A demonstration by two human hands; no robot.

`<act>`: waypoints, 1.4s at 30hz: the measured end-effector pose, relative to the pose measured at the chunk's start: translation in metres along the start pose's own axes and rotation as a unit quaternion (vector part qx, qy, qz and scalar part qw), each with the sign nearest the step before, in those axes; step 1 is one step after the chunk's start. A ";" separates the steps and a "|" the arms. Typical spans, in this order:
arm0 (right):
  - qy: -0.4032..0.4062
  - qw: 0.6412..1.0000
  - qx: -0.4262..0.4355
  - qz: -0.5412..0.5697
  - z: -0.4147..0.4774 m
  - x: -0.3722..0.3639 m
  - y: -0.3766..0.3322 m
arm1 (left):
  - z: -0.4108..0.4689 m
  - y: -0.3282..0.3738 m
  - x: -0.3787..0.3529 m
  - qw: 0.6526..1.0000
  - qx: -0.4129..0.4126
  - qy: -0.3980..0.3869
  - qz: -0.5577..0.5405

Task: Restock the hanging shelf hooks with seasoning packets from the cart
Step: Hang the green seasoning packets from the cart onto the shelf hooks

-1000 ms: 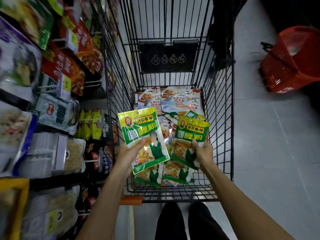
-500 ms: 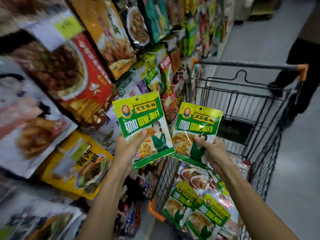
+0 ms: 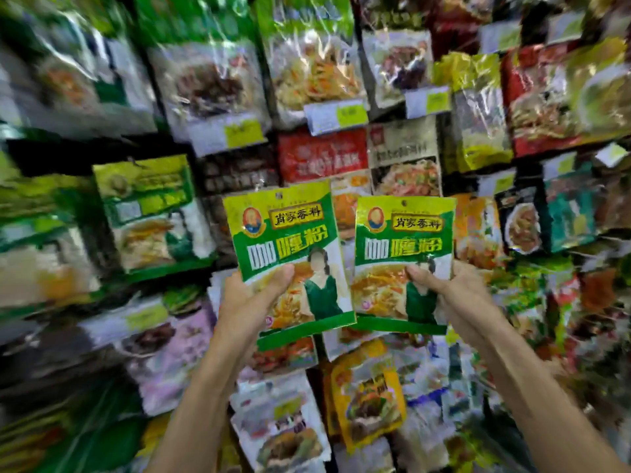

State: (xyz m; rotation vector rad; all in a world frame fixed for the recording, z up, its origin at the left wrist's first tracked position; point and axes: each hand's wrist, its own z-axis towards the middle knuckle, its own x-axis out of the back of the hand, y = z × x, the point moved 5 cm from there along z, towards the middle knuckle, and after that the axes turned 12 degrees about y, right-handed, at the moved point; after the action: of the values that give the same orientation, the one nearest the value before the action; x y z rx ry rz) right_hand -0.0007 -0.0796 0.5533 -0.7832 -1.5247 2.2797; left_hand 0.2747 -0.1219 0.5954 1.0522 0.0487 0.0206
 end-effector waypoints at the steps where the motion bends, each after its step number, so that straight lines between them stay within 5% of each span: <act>1: -0.017 1.000 0.006 0.005 0.002 -0.017 -0.006 | 0.003 0.009 0.018 1.000 -0.001 0.014 0.007; 13: -0.188 0.980 0.019 0.054 -0.014 -0.175 -0.031 | 0.046 0.040 0.161 0.989 0.037 0.142 0.011; 33: -0.168 0.984 0.010 0.065 -0.006 -0.194 -0.027 | 0.124 0.029 0.159 0.984 0.157 0.085 0.008; 42: -0.170 0.983 -0.010 0.070 -0.011 -0.190 -0.023 | 0.122 0.024 0.163 0.983 0.131 0.120 0.053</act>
State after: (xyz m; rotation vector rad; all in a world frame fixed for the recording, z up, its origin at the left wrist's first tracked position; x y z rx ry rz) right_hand 0.1587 -0.1598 0.6237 -0.5405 -1.6812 2.6137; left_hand 0.4433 -0.2098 0.6716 1.3116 0.2178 0.2438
